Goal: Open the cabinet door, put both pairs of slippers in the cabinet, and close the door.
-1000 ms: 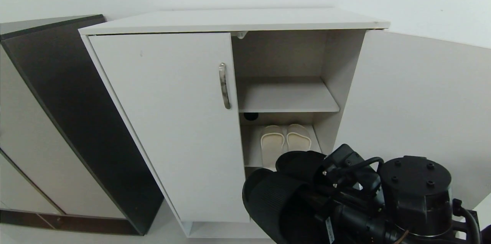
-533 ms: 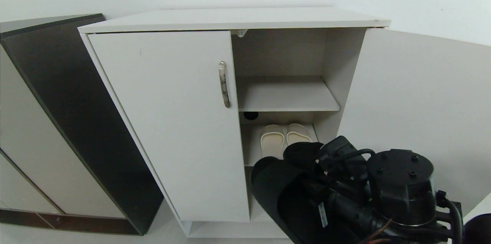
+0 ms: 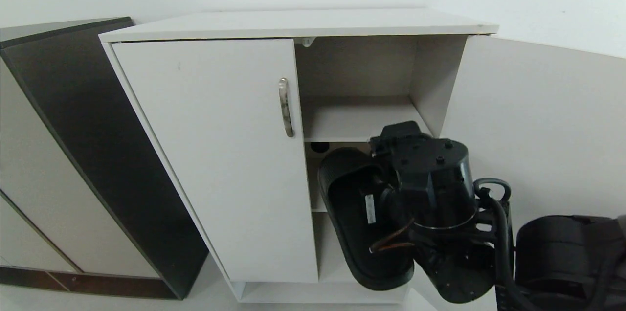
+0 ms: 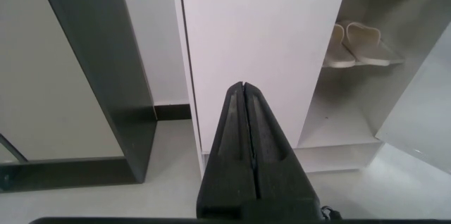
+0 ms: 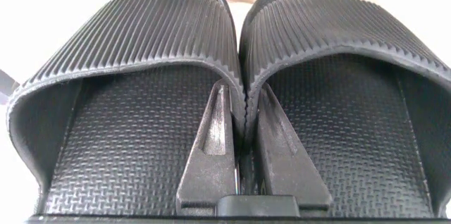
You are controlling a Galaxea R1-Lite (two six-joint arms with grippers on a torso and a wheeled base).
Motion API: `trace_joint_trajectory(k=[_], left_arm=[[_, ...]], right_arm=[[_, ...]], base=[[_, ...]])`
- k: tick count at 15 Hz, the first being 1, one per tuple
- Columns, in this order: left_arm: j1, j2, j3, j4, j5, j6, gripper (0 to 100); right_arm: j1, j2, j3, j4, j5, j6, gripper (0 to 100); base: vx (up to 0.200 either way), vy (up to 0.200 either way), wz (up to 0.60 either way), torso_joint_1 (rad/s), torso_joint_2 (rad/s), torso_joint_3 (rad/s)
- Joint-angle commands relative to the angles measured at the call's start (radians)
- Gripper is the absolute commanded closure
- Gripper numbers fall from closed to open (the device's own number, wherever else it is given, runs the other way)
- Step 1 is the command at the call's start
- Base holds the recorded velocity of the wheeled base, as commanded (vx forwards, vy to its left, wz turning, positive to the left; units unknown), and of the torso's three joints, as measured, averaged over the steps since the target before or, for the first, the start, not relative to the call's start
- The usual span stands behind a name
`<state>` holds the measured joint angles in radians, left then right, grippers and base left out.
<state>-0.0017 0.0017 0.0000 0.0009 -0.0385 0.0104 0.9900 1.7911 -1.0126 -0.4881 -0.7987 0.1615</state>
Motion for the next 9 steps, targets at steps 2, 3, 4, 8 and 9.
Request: trace_joint_trajectory(k=[2, 3, 4, 8, 9], left_arm=[[0.0, 0.0, 0.0, -0.001, 0.0, 0.0, 100], [0.0, 0.0, 0.0, -0.001, 0.0, 0.0, 100], [0.0, 0.0, 0.0, -0.001, 0.0, 0.0, 100], [0.0, 0.0, 0.0, 0.001, 0.0, 0.0, 100], [0.0, 0.0, 0.0, -0.001, 0.0, 0.0, 100]], right_arm=[[-0.007, 0.036, -0.166, 0.051, -0.054, 0.004, 100], [-0.025, 0.044, -0.204, 0.086, -0.054, 0.016, 100], [-0.034, 0.047, -0.23, 0.123, -0.054, 0.039, 100], [-0.051, 0.064, -0.282, 0.276, -0.056, 0.132, 100], [-0.051, 0.068, -0.285, 0.275, -0.056, 0.132, 100]], base=[[0.0, 0.0, 0.0, 0.0, 0.0, 0.0], [0.0, 0.0, 0.0, 0.0, 0.0, 0.0], [0.0, 0.0, 0.0, 0.0, 0.0, 0.0], [0.0, 0.0, 0.0, 0.0, 0.0, 0.0], [0.0, 0.0, 0.0, 0.0, 0.0, 0.0]])
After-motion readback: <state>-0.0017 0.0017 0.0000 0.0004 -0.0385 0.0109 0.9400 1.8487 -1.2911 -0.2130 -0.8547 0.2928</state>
